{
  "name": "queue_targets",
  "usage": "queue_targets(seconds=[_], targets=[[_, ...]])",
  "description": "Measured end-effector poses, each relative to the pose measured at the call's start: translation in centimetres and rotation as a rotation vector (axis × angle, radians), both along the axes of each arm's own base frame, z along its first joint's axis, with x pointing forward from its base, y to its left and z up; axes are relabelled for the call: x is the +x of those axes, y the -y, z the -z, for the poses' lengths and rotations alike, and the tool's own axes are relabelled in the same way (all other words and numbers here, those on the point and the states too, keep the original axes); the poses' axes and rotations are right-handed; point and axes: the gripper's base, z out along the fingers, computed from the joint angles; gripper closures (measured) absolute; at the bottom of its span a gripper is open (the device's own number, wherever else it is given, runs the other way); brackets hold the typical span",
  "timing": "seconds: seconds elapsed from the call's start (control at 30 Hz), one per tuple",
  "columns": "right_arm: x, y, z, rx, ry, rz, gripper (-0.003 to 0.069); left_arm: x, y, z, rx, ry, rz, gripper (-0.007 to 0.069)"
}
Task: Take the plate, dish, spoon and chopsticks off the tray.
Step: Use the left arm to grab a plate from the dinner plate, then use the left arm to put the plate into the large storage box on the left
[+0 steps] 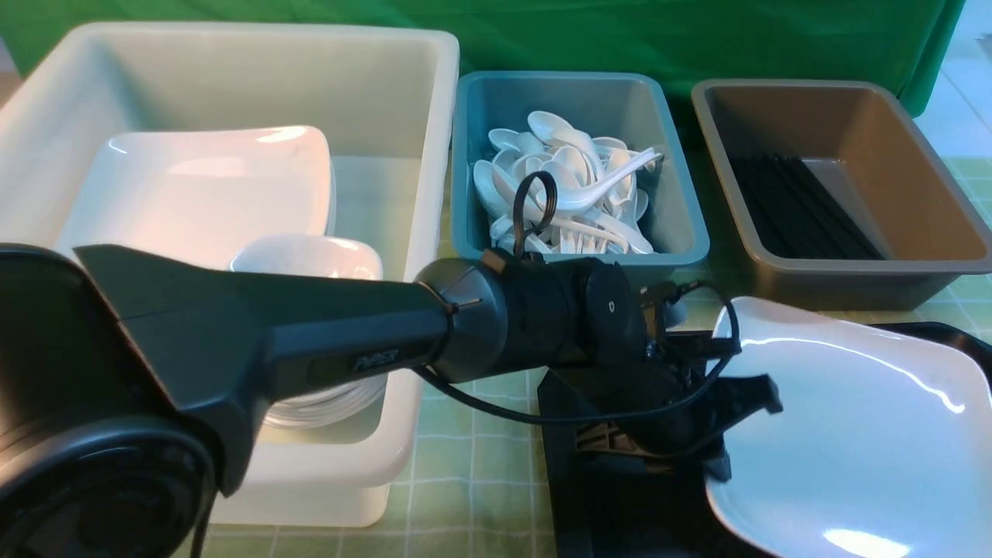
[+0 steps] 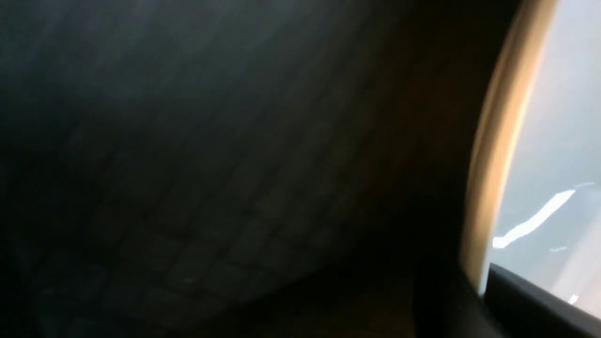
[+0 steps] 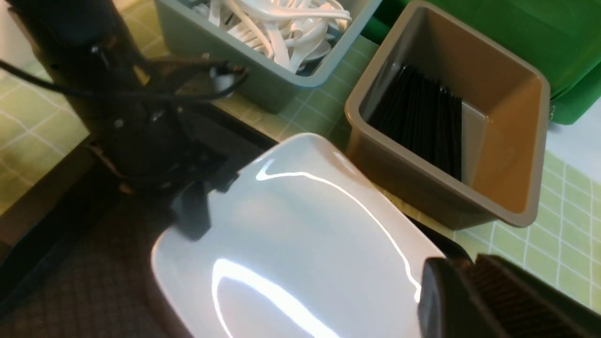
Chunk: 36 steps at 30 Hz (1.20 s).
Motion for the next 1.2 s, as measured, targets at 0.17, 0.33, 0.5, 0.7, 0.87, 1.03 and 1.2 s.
queue_targets(seconds=[0.17, 0.33, 0.5, 0.7, 0.87, 1.03, 1.2], targets=[[0.0, 0.0, 0.0, 0.001, -0.001, 0.001, 0.0571, -0.5, -0.5, -4.1, -0.044, 0.092, 0.048, 0.0613], [0.0, 0.0, 0.0, -0.001, 0.0, 0.002, 0.0564, -2.5, -1.8, -11.2, -0.114, 0.291, 0.129, 0.061], [0.0, 0.0, 0.0, -0.004, 0.002, 0.003, 0.056, -3.4, -4.6, -17.3, -0.204, 0.43, 0.092, 0.0612], [0.0, 0.0, 0.0, -0.003, 0.001, 0.004, 0.0556, -2.5, -12.1, -23.7, -0.211, 0.587, -0.038, 0.0612], [0.0, 0.0, 0.0, -0.003, 0.001, 0.004, 0.0549, -0.9, -23.2, -27.0, -0.083, 0.662, -0.293, 0.0613], [0.0, 0.0, 0.0, -0.003, 0.001, 0.004, 0.0543, 0.0, -32.3, -27.1, 0.05, 0.61, -0.547, 0.0613], [0.0, 0.0, 0.0, -0.004, 0.003, 0.004, 0.0543, 0.5, -41.0, -25.9, 0.101, 0.538, -0.795, 0.0613]])
